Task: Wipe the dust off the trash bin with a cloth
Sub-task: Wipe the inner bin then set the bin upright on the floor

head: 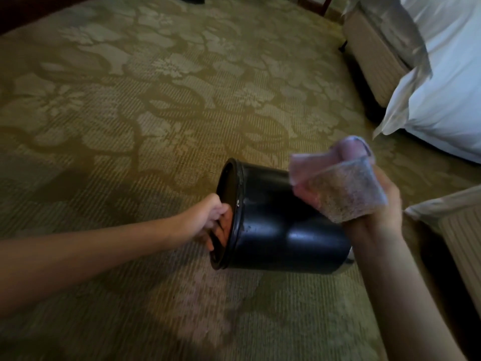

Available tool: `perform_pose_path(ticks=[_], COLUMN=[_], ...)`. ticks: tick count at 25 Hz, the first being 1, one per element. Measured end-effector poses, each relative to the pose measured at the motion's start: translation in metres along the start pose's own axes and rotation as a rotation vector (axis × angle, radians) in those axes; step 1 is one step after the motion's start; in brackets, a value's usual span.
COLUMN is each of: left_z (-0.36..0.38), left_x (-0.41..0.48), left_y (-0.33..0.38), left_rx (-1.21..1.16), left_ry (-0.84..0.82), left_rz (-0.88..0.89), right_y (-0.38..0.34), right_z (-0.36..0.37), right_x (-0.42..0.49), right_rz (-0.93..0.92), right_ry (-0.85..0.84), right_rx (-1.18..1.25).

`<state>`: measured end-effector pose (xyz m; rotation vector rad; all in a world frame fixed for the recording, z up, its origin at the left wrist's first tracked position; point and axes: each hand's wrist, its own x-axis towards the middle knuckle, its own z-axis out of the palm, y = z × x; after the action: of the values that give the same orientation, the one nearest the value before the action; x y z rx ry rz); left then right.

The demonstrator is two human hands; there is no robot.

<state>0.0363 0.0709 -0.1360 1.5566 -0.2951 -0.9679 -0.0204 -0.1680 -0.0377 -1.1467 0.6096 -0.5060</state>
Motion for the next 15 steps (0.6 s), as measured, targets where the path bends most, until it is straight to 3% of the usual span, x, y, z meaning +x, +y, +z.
perform_pose_path(ticks=[2,4,7,11,13,15], left_z=[0.002,0.003,0.004,0.003,0.007,0.006], left_x=[-0.002,-0.004,-0.003,0.014,0.014,0.009], left_y=[0.005,0.007,0.005,-0.008,-0.013,-0.018], left_rx=[0.006,-0.015,-0.043,-0.04,-0.014,0.023], left_ry=[-0.004,0.021,0.054,0.007,-0.034,-0.04], left_rz=[-0.006,-0.014,-0.031,-0.17,-0.207,-0.178], right_y=[0.003,0.029,0.069,0.097,0.086,0.066], right_z=[-0.015,-0.012,0.027,0.095,0.097,0.082], right_x=[0.018,0.026,0.014,-0.028,-0.016,0.015], right_rz=[-0.38,-0.646,-0.716,-0.728,-0.534,-0.377], right_ry=[0.149,0.115,-0.019,-0.223,-0.344,-0.275], right_rx=[-0.31,-0.831,-1.329,-1.262,-1.02,-0.85])
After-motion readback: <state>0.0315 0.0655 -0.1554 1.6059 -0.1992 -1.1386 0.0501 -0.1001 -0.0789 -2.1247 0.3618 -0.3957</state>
